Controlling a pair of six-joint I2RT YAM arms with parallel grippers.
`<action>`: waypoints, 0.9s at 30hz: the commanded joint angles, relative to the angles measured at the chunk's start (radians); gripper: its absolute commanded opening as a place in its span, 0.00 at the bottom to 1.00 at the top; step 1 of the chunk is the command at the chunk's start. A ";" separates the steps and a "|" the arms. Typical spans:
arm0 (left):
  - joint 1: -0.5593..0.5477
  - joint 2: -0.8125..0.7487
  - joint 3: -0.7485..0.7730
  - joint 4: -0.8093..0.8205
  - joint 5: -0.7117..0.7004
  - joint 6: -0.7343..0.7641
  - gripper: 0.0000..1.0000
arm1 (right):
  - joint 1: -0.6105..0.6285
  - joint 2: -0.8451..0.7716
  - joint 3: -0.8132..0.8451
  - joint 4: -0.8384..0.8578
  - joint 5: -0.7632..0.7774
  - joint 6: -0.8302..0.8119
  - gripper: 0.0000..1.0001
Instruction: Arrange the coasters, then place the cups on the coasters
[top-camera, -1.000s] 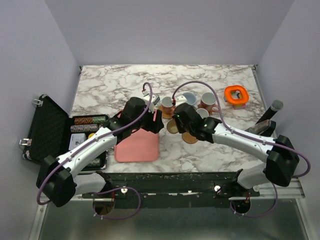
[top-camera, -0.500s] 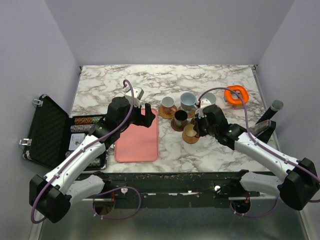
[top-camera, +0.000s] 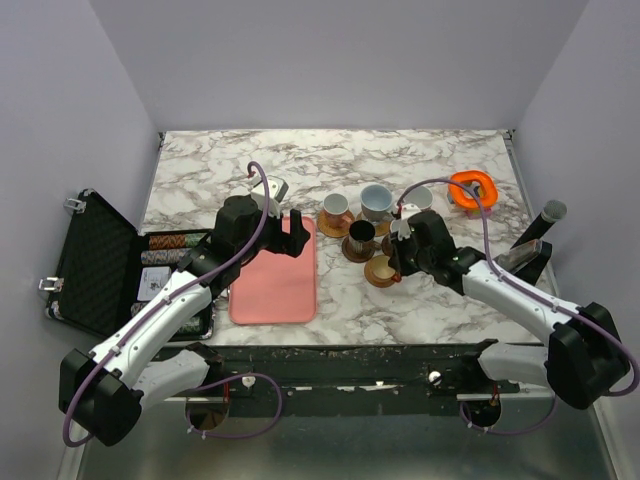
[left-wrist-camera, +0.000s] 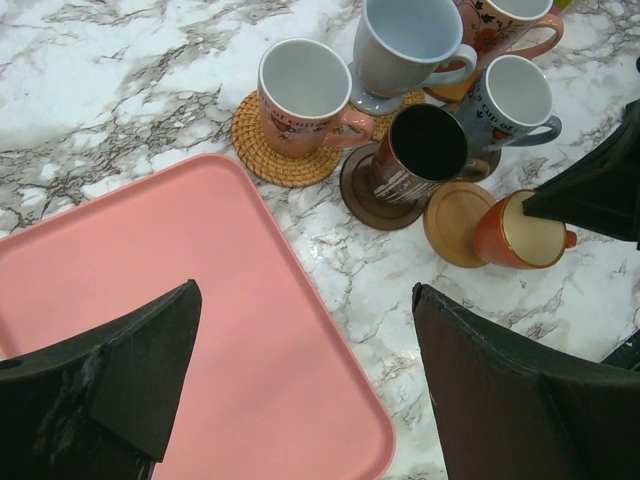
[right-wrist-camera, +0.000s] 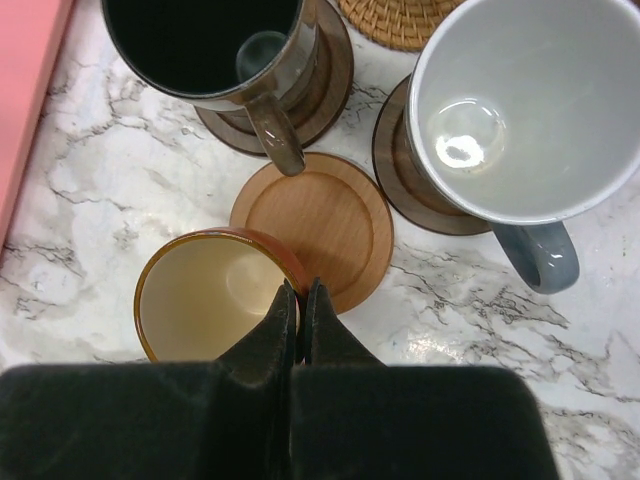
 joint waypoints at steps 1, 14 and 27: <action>0.008 -0.009 -0.004 0.027 0.022 0.013 0.94 | -0.013 0.049 0.040 0.036 -0.034 -0.015 0.01; 0.015 -0.001 -0.004 0.031 0.039 0.011 0.94 | -0.021 0.104 0.066 0.045 0.007 -0.025 0.01; 0.019 0.004 -0.004 0.034 0.048 0.010 0.94 | -0.021 0.146 0.089 0.039 0.058 -0.025 0.01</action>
